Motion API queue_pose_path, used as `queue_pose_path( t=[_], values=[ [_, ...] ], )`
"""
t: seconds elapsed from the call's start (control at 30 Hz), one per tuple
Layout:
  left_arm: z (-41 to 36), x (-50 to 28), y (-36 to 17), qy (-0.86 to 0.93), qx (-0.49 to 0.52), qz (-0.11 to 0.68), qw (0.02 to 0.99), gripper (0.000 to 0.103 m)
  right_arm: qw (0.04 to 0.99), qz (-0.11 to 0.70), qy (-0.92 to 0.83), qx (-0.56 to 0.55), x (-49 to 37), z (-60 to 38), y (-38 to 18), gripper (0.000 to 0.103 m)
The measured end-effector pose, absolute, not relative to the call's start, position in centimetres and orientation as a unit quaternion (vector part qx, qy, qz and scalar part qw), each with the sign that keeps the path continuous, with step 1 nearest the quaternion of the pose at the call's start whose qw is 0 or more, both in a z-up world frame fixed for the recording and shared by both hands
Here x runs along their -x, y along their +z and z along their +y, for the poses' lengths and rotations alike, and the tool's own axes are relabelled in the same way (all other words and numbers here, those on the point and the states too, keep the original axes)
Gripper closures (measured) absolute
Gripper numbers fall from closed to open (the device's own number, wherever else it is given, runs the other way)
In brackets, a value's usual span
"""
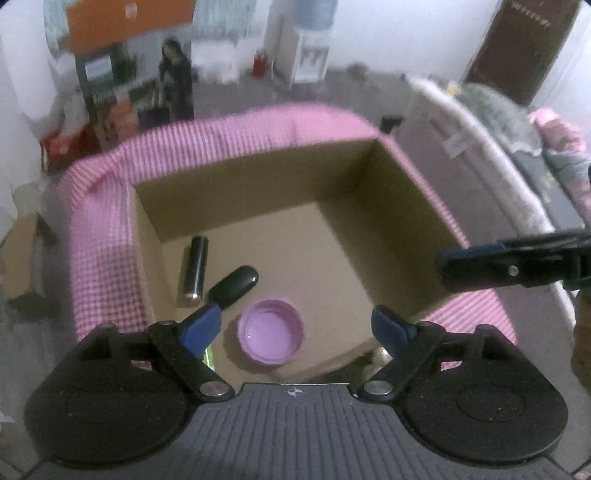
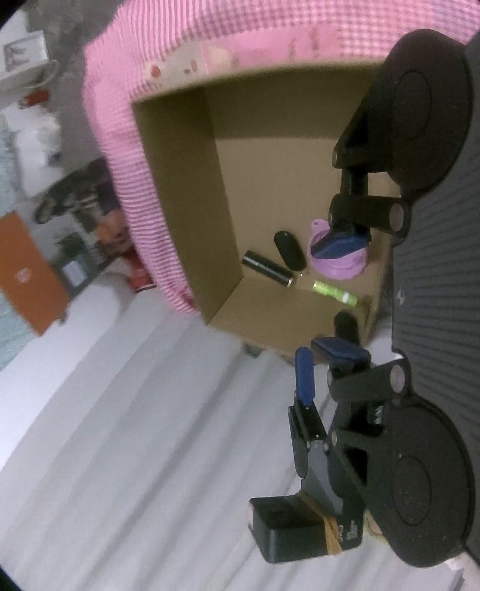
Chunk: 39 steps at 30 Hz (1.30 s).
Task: Organize rigid objects
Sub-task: 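Return the right gripper to the table and grasp the black tape roll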
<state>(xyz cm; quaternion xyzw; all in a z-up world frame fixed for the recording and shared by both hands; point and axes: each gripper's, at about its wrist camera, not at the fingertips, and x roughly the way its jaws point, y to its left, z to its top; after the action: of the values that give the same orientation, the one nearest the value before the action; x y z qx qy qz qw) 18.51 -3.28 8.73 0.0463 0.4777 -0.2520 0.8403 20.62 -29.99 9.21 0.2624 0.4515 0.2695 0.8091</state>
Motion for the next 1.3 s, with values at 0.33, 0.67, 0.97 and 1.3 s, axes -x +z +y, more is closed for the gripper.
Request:
queue_pose_path(
  t=[0.33, 0.67, 0.97, 1.3],
  values=[
    [-2.9, -8.9, 8.8, -0.26, -0.041, 0.397, 0.879, 0.01, 0.811, 0.407, 0.291, -0.302, -9.7, -33.3, 9.1, 0.048],
    [-5.4, -5.7, 0.7, -0.227, -0.077, 0.409, 0.88, 0.012, 0.792, 0.439, 0.269, -0.328, -6.5, -31.3, 1.8, 0.048],
    [-7.6, -6.4, -2.7, -0.262, -0.126, 0.431, 0.854, 0.018, 0.82, 0.452, 0.206, -0.285, -7.6, -29.6, -2.0, 0.049],
    [-8.9, -6.6, -4.5, -0.286, -0.158, 0.445, 0.834, 0.036, 0.822, 0.48, 0.185, -0.243, -10.1, -27.9, -5.0, 0.057]
  ],
)
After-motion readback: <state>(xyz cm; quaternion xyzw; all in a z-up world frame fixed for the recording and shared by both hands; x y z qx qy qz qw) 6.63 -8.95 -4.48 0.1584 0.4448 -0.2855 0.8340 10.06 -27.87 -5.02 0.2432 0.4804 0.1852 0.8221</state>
